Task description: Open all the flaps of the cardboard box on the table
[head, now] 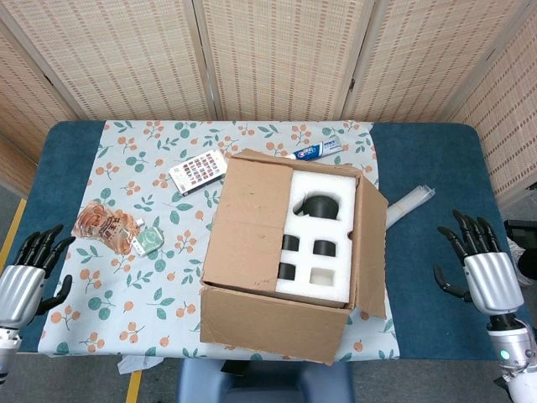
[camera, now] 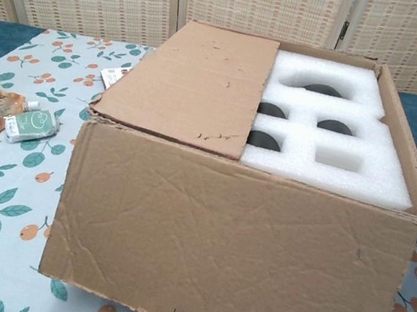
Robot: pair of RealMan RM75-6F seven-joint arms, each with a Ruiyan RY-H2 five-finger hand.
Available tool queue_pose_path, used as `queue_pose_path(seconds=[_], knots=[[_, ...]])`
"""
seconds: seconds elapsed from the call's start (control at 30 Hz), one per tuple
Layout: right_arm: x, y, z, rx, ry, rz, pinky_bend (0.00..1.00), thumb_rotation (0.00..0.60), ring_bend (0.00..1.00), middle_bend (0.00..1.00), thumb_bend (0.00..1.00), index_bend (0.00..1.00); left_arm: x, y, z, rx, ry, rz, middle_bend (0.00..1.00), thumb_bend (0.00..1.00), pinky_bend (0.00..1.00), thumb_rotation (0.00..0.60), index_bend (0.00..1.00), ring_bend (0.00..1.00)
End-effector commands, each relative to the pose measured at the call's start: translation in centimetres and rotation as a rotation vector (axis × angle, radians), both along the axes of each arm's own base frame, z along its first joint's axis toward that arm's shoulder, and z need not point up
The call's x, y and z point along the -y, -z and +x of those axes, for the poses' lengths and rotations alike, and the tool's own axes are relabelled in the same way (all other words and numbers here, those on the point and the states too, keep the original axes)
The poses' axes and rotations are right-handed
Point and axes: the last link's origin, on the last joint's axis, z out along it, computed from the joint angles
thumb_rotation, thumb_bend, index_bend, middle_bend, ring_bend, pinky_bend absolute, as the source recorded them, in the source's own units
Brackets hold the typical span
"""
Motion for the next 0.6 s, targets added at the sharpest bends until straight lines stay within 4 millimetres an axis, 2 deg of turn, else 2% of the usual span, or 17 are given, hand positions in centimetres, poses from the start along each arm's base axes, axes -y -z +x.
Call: queue_pose_path(seconds=[0.03, 0.23, 0.33, 0.47, 0.6], knots=[[-0.9, -0.4, -0.6, 0.015, 0.007, 0.000, 0.00, 0.341, 0.00, 0.00, 0.53, 0.17, -1.6, -0.1, 4.1, 0.015, 0.124, -0.100, 0.06, 0.58, 0.00, 0.600, 0.19, 0.04], [-2.0, -1.9, -0.5, 0.086, -0.034, -0.003, 0.00, 0.341, 0.00, 0.00, 0.53, 0.17, -5.1, 0.9, 8.7, 0.039, 0.232, -0.220, 0.10, 0.58, 0.00, 0.600, 0.28, 0.04], [-2.9, -3.5, -0.7, 0.159, -0.066, -0.010, 0.00, 0.341, 0.00, 0.00, 0.53, 0.18, -6.7, 1.7, 11.9, 0.037, 0.301, -0.276, 0.10, 0.60, 0.00, 0.600, 0.30, 0.03], [-3.8, -5.6, -1.5, 0.214, -0.073, -0.095, 0.00, 0.339, 0.00, 0.00, 0.53, 0.20, -8.4, 3.5, 16.6, 0.031, 0.415, -0.323, 0.10, 0.62, 0.00, 0.600, 0.36, 0.02], [-4.4, -7.1, -2.0, 0.289, -0.110, -0.130, 0.00, 0.341, 0.00, 0.00, 0.53, 0.22, -10.4, 5.7, 20.2, 0.026, 0.467, -0.373, 0.11, 0.70, 0.00, 0.600, 0.43, 0.01]])
